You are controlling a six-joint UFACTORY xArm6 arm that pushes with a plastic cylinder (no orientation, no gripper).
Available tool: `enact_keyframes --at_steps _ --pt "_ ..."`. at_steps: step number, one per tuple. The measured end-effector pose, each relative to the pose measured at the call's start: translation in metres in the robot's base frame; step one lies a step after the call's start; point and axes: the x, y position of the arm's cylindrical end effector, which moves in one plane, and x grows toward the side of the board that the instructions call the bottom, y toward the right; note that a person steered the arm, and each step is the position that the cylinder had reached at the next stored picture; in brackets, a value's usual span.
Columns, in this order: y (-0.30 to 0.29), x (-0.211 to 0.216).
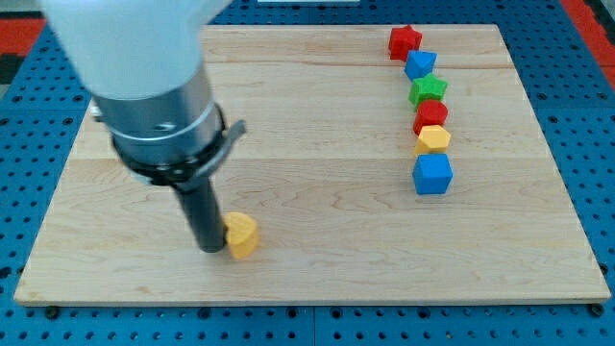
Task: Move yellow heart below blue cube
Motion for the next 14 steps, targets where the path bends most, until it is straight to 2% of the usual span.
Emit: enact_keyframes --at_steps 4,6,8,9,10,13,14 --pt "0.103 0.01" --pt "0.035 0.002" --pt "0.051 -0.027" --pt "0.093 -0.038" --pt "0.121 -0.033" --pt "0.127 0.016" --pt "0.164 0.016"
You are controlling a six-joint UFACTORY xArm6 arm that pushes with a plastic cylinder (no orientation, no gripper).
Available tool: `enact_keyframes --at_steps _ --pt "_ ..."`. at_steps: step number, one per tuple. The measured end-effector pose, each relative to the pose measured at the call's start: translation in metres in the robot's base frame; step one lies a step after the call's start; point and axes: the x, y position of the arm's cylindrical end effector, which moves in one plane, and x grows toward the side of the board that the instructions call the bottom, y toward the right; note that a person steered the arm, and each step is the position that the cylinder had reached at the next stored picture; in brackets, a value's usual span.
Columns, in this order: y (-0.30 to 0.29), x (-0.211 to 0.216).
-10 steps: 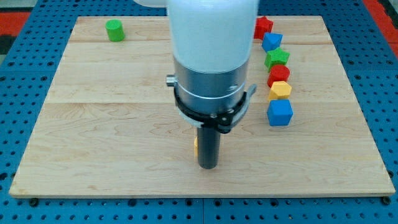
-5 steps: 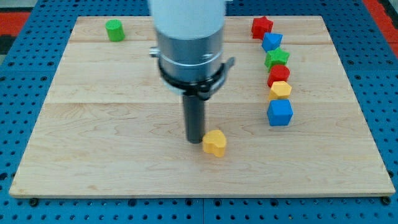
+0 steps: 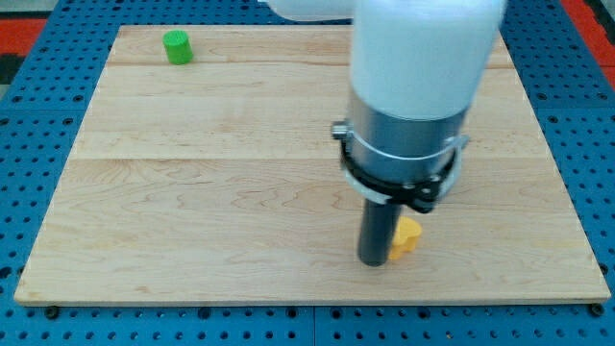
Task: Move yellow heart below blue cube
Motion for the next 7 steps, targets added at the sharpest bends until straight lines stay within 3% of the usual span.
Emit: enact_keyframes --at_steps 2,7 --pt "0.055 0.0" --pt "0.045 -0.021"
